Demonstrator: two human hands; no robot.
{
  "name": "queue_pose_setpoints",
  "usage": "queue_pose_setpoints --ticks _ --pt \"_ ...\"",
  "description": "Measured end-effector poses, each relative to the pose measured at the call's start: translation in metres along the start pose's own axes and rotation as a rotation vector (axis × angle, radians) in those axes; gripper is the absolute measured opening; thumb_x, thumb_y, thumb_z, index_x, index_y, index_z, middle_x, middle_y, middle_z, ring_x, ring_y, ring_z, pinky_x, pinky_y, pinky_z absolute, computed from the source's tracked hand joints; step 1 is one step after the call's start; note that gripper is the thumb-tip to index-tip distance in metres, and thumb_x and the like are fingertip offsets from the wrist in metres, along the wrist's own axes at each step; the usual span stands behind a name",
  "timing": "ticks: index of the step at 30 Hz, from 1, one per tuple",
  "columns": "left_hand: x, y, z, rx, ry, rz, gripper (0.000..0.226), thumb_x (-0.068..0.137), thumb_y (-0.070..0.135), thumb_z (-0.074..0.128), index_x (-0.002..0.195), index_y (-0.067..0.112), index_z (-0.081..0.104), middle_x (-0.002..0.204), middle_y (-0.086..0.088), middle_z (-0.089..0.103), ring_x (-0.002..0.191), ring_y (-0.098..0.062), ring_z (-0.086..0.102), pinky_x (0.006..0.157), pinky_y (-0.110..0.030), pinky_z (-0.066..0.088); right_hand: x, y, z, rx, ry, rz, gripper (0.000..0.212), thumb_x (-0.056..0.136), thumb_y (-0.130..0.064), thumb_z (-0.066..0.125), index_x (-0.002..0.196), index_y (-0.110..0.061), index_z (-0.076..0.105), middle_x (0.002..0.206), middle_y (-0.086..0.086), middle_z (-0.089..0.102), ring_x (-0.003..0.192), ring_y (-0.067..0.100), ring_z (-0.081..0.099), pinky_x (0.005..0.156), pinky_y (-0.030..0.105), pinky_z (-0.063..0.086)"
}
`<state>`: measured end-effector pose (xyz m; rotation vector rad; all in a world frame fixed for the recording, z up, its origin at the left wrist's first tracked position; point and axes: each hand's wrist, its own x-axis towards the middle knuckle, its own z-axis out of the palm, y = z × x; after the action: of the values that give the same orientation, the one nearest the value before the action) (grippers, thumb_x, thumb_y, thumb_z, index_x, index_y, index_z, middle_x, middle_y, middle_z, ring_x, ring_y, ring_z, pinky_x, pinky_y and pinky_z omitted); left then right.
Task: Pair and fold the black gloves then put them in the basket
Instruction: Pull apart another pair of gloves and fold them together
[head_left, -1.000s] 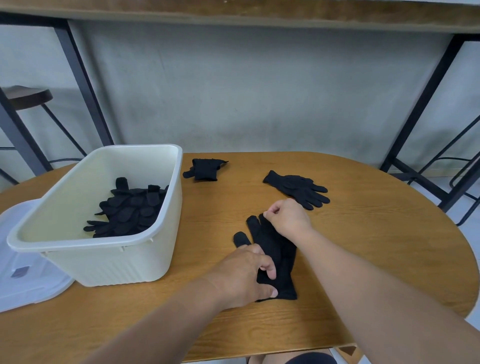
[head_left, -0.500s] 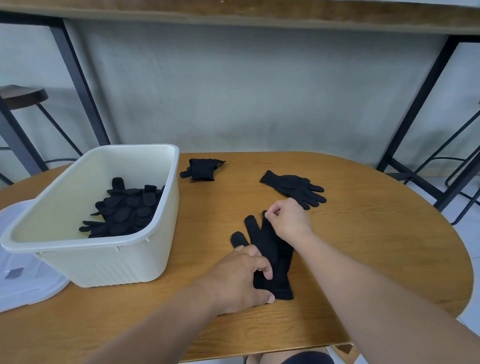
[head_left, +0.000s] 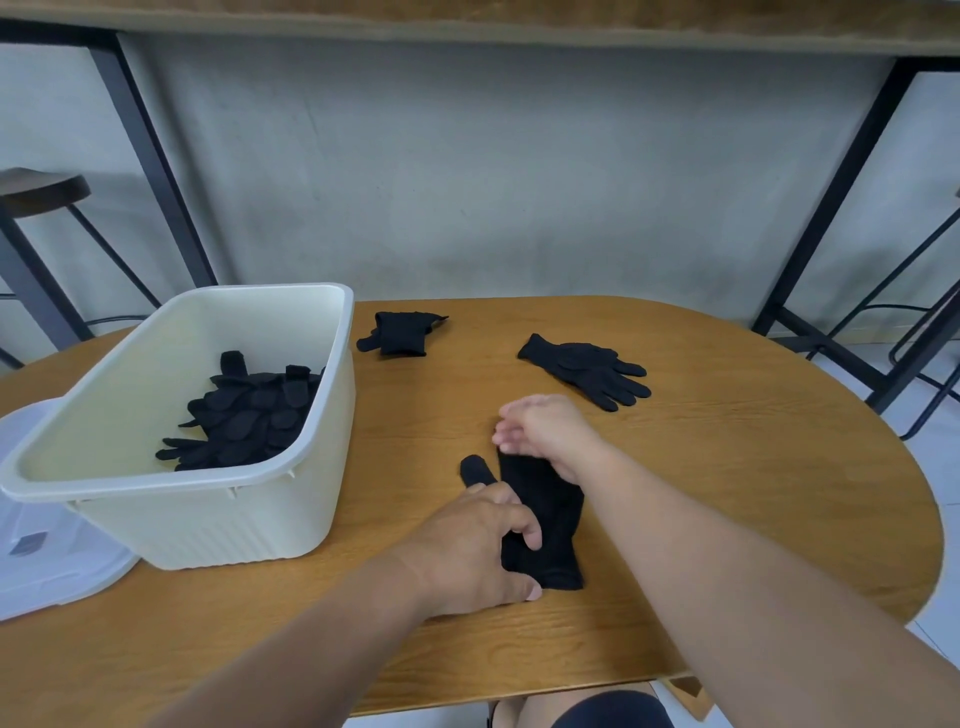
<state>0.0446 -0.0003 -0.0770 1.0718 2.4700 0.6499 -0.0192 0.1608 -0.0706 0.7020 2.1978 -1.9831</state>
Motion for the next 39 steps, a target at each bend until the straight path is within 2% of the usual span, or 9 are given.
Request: queue_pose_setpoints --ticks 7,11,15,20,24,26,29,34,39 --pt "0.002 -0.002 0.001 -0.012 0.007 -0.014 0.036 0.077 0.047 0.074 0.109 0.037 0.059 0.116 0.019 0.043 0.113 -0.002 0.036 0.102 -0.021 0.031 -0.032 0.003 -0.025 -0.065 -0.301 0.225 0.016 0.094 -0.011 0.061 0.098 0.003 0.067 0.075 0.010 0.071 0.059 0.014 0.068 0.053 0.023 0.057" --pt "0.000 -0.001 0.002 0.000 0.005 -0.012 0.036 0.078 0.045 0.075 0.108 0.037 0.058 0.112 0.020 0.043 0.107 -0.003 0.037 0.095 -0.020 0.035 -0.030 0.009 -0.033 0.075 0.067 0.037 0.019 0.097 -0.011 0.058 0.110 0.002 0.063 0.086 0.014 0.071 0.069 0.019 0.070 0.060 0.026 0.060" --pt "-0.003 -0.001 0.002 0.013 0.017 -0.001 0.038 0.078 0.045 0.074 0.111 0.038 0.057 0.114 0.021 0.042 0.109 -0.001 0.036 0.094 -0.019 0.033 -0.049 0.017 -0.039 0.145 -0.201 0.152 0.019 0.095 -0.012 0.061 0.108 0.002 0.065 0.087 0.014 0.074 0.075 0.020 0.073 0.064 0.029 0.060" --pt "-0.008 -0.001 0.004 0.027 0.066 0.023 0.037 0.081 0.042 0.072 0.115 0.039 0.058 0.115 0.026 0.041 0.108 0.003 0.037 0.086 -0.010 0.030 -0.056 0.026 -0.051 0.198 0.115 0.051 0.015 0.096 -0.007 0.058 0.108 -0.001 0.065 0.099 0.016 0.073 0.084 0.022 0.072 0.070 0.028 0.060" --pt "-0.017 -0.003 0.006 0.065 0.109 0.043 0.035 0.083 0.042 0.069 0.116 0.038 0.057 0.119 0.028 0.042 0.107 0.004 0.040 0.088 -0.011 0.033 -0.086 0.033 -0.045 0.220 -0.214 0.174 0.017 0.095 -0.008 0.061 0.107 0.004 0.066 0.090 0.016 0.074 0.078 0.022 0.073 0.066 0.030 0.060" --pt "-0.020 -0.003 0.008 0.081 0.139 0.053 0.028 0.084 0.042 0.066 0.111 0.038 0.057 0.118 0.030 0.043 0.102 0.002 0.046 0.088 -0.014 0.038 -0.091 0.041 -0.041 0.206 -0.133 0.162 0.017 0.095 -0.009 0.060 0.107 0.001 0.066 0.094 0.015 0.075 0.084 0.023 0.074 0.070 0.030 0.060" --pt "-0.025 -0.002 0.012 0.143 0.168 0.079 0.023 0.087 0.043 0.061 0.108 0.038 0.057 0.120 0.029 0.043 0.098 0.001 0.050 0.087 -0.017 0.044 -0.097 0.041 -0.047 -0.075 0.173 -0.050 0.014 0.096 -0.016 0.057 0.100 -0.016 0.071 0.094 0.003 0.072 0.087 0.015 0.069 0.074 0.026 0.055" --pt "-0.025 -0.004 0.018 0.231 0.237 0.143 0.024 0.089 0.041 0.054 0.111 0.032 0.059 0.113 0.022 0.049 0.096 -0.001 0.050 0.084 -0.022 0.047 -0.125 0.058 -0.044 -0.713 -0.172 -0.352 0.016 0.084 -0.028 0.070 0.099 -0.034 0.072 0.103 -0.018 0.060 0.094 0.003 0.059 0.085 0.024 0.050" --pt "-0.021 -0.002 0.021 0.202 0.313 0.135 0.020 0.088 0.040 0.053 0.100 0.029 0.065 0.105 0.018 0.057 0.090 -0.001 0.053 0.082 -0.022 0.049 -0.130 0.062 -0.041 -1.143 -0.061 -0.697 0.033 0.091 -0.029 0.055 0.123 -0.029 0.063 0.115 -0.012 0.054 0.110 0.007 0.048 0.092 0.025 0.046"
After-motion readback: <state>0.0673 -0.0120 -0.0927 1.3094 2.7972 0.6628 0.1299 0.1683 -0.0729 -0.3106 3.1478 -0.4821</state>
